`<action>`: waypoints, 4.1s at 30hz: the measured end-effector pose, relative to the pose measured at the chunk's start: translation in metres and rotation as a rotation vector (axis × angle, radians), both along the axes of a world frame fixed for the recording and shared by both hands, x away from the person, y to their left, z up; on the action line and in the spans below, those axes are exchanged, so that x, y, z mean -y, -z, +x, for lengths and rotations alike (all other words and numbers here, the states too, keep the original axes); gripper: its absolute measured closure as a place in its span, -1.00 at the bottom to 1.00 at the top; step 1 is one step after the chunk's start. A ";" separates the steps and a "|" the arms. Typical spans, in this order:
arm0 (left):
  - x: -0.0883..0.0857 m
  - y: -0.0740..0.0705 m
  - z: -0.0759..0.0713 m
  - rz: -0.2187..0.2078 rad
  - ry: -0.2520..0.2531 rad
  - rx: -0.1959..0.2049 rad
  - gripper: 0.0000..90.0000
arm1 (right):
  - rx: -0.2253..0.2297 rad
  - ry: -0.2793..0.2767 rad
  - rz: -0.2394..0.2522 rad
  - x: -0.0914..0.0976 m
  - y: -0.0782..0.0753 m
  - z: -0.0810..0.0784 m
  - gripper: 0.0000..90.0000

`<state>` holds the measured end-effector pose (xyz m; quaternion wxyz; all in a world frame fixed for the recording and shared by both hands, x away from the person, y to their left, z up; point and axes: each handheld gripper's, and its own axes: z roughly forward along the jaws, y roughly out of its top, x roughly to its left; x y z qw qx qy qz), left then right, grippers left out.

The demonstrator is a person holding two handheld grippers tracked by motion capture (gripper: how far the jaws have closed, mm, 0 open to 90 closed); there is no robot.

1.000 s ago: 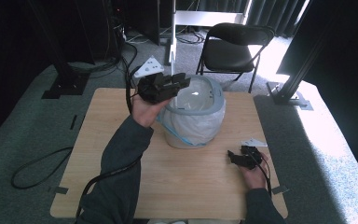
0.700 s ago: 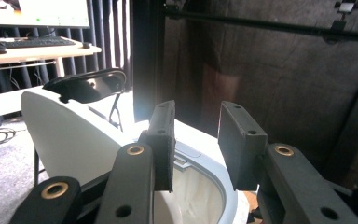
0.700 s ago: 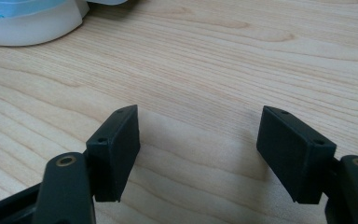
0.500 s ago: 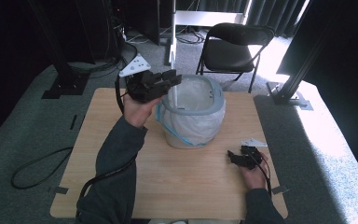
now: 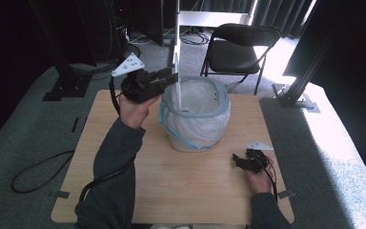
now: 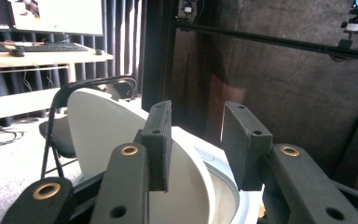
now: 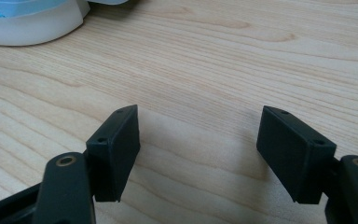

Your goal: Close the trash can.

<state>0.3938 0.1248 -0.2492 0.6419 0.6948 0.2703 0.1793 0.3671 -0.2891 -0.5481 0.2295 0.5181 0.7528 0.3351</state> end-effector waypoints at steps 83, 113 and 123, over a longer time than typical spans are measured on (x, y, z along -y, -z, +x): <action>0.036 0.037 0.046 0.027 0.003 -0.116 1.00 | -0.002 -0.002 0.003 -0.001 0.000 -0.001 -0.36; 0.071 0.057 0.055 0.170 0.020 -0.171 1.00 | -0.002 -0.003 0.003 -0.001 0.000 -0.001 -0.36; 0.078 0.061 0.057 0.188 0.024 -0.193 1.00 | -0.001 -0.005 0.002 -0.001 0.000 -0.001 -0.36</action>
